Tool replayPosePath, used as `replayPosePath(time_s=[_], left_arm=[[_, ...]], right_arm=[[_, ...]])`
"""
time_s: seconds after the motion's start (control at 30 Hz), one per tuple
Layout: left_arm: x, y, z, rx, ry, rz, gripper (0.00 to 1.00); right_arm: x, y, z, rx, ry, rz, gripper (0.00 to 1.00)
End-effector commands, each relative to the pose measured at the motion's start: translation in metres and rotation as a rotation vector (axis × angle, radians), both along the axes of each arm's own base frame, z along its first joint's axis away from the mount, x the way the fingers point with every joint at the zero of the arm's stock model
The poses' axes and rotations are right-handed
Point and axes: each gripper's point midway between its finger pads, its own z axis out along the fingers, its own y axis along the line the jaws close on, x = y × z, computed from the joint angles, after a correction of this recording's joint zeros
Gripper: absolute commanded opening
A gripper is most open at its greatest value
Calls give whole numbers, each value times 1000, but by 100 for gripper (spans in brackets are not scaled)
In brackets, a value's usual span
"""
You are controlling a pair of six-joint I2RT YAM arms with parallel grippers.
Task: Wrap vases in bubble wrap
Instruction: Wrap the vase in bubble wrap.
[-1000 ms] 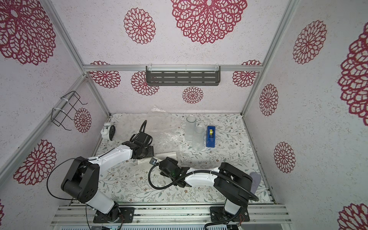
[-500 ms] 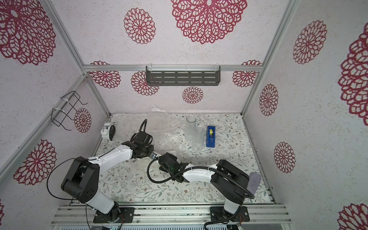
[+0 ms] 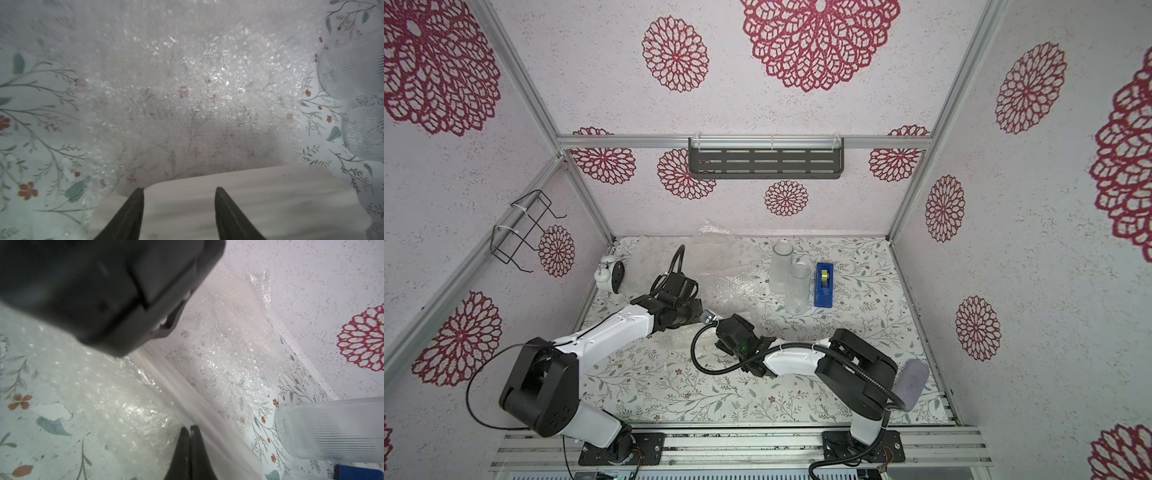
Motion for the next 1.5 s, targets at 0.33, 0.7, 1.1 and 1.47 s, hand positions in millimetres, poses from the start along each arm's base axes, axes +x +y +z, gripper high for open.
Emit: replayPosePath(time_s=[0.33,0.7,1.1,1.47], left_arm=[[-75,32,39,-134,-179,129,61],[-56,36,-7,12,-43,215,80],[-41,46,-38,11,32,269,84],[-38,45,-51,17,61,252,84]], right_arm=[[9,-6,-20,76,54,-56,0],[15,-6,-24,73,61,-66,0],[17,-6,-16,72,40,-52,24],[17,-20,34,142,-29,-17,63]])
